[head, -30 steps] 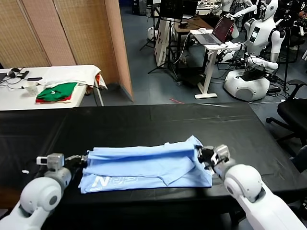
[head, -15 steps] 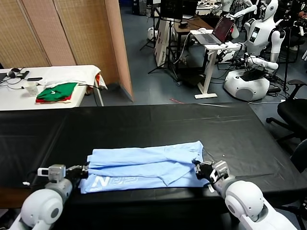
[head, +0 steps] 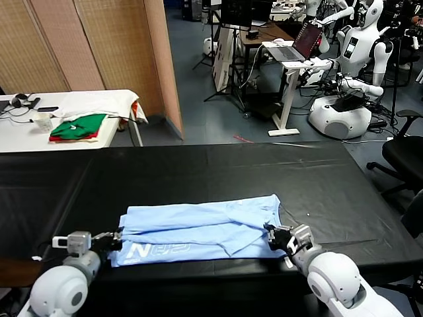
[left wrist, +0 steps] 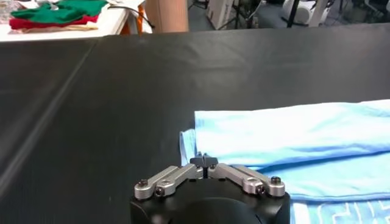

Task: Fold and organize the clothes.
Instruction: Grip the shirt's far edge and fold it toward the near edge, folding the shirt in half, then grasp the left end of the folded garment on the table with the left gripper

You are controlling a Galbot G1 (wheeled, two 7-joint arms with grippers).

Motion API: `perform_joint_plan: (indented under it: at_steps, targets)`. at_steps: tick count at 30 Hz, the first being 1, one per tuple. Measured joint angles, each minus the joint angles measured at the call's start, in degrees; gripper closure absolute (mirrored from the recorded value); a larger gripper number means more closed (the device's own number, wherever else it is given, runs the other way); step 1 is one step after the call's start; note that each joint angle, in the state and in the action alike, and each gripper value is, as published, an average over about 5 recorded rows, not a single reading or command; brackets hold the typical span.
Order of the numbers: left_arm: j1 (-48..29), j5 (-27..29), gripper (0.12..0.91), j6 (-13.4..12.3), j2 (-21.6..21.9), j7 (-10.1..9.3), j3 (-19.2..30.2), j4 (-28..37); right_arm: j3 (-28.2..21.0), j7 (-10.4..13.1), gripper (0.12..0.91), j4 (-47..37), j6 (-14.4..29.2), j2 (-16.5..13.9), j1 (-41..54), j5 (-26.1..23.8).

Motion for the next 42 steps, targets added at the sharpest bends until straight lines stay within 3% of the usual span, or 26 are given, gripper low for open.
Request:
perform_joint_plan:
  at_steps: [16, 19, 22, 28, 30, 34, 42]
  targets:
    - [1.4, 1.4, 0.886, -0.1, -1.4, -0.63, -0.3, -1.3, -0.1, 0.5, 0.877, -0.4, 0.0, 1.1, -0.4, -0.8]
    - [1.9, 2.2, 0.873, 1.0, -1.9, -1.62, -0.3, -1.8, 0.5, 0.9, 0.785, 0.2, 0.0, 1.1, -0.8, -0.2]
    - [2.5, 3.3, 0.764, 1.7, -2.4, -2.63, -0.5, -2.5, 1.6, 1.0, 0.603, 1.2, 0.0, 1.0, -1.4, 0.9]
    - [4.0, 4.2, 0.388, 1.0, -2.8, -3.65, -2.2, -4.7, 4.7, 1.3, 0.23, 3.3, 0.0, 1.4, -2.1, 3.4]
    - [3.8, 4.7, 0.265, -0.3, -2.8, -3.51, -2.5, -5.0, 5.4, 1.9, 0.154, 3.1, 0.2, 1.8, -1.8, 3.7]
    - [1.9, 4.7, 0.138, -3.1, -2.6, -2.24, -2.1, -4.0, 5.5, 3.1, 0.12, 1.0, 3.0, 3.5, 0.2, 3.0]
    - [-3.6, -0.6, 0.123, -2.3, -1.6, 0.56, -0.1, 1.1, 3.6, 3.3, 0.118, -7.4, 6.2, 7.5, 6.9, 1.8]
